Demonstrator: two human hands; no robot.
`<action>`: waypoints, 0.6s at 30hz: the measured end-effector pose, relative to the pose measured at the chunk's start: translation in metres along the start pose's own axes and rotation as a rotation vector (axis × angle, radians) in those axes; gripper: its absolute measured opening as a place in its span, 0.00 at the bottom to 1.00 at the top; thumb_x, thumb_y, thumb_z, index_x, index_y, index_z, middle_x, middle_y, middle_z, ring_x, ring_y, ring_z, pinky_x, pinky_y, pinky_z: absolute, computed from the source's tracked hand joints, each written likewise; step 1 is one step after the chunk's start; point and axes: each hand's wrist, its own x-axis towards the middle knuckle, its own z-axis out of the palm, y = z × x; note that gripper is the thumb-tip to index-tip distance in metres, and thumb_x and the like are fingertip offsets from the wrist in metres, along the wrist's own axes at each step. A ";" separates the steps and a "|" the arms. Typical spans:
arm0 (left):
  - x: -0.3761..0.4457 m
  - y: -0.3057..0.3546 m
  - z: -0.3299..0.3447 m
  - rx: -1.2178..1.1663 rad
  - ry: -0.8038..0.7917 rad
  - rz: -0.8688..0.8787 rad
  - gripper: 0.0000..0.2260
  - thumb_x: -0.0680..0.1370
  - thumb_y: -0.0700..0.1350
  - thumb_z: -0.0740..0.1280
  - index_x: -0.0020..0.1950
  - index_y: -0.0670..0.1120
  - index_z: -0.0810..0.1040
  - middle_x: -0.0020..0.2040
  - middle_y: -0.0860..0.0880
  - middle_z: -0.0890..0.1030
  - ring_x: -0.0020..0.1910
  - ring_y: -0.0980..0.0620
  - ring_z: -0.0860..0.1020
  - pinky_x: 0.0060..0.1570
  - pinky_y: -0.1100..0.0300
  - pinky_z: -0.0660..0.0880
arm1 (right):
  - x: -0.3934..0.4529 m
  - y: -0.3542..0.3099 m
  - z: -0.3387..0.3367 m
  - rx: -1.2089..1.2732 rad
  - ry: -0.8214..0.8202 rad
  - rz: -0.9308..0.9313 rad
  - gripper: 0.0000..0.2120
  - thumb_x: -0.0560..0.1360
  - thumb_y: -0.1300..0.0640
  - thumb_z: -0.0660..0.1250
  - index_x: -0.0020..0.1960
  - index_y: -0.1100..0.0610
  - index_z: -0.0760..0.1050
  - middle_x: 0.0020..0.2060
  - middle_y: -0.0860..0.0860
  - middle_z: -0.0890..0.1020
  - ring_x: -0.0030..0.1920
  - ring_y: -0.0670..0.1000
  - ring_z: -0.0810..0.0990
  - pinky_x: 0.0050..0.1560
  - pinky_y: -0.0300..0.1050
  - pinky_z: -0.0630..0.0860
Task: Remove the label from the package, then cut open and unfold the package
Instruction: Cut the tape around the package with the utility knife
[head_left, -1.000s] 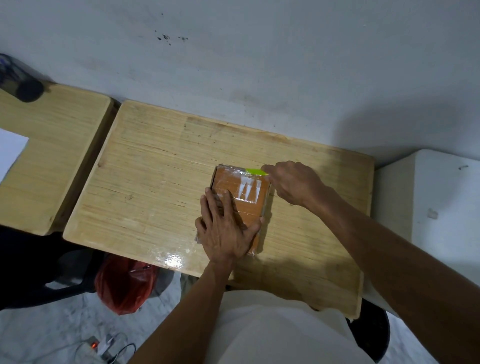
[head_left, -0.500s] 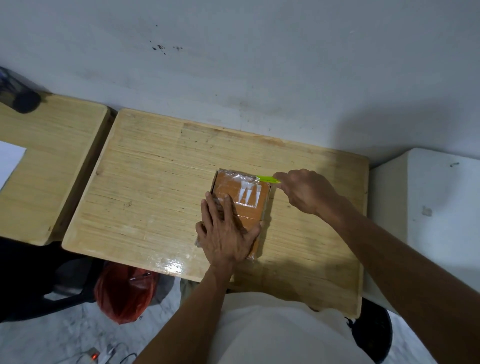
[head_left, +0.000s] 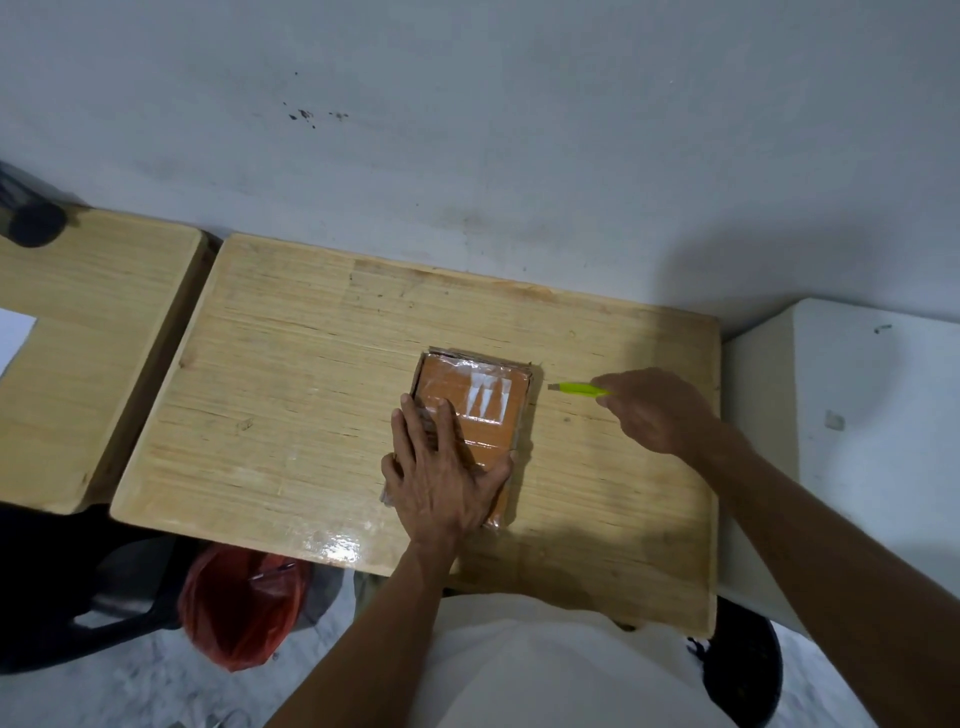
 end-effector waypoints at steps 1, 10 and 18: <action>0.000 0.000 0.000 0.001 -0.007 0.001 0.48 0.68 0.80 0.55 0.81 0.53 0.55 0.82 0.41 0.44 0.80 0.40 0.47 0.70 0.39 0.59 | -0.001 -0.002 0.002 0.069 0.022 0.030 0.14 0.80 0.51 0.62 0.64 0.51 0.76 0.51 0.53 0.84 0.50 0.59 0.82 0.48 0.52 0.79; 0.001 -0.004 -0.005 -0.014 -0.051 -0.003 0.46 0.70 0.79 0.53 0.81 0.55 0.50 0.82 0.43 0.41 0.81 0.41 0.44 0.72 0.39 0.55 | 0.000 -0.018 0.015 0.377 0.130 0.227 0.14 0.80 0.50 0.62 0.63 0.52 0.77 0.44 0.53 0.83 0.44 0.56 0.80 0.44 0.47 0.74; 0.014 -0.010 -0.014 -0.100 -0.125 0.041 0.37 0.75 0.71 0.59 0.78 0.55 0.56 0.81 0.48 0.43 0.79 0.41 0.48 0.68 0.34 0.62 | -0.046 -0.089 0.041 1.028 0.402 0.545 0.10 0.79 0.49 0.64 0.42 0.50 0.77 0.35 0.51 0.81 0.34 0.49 0.77 0.36 0.44 0.74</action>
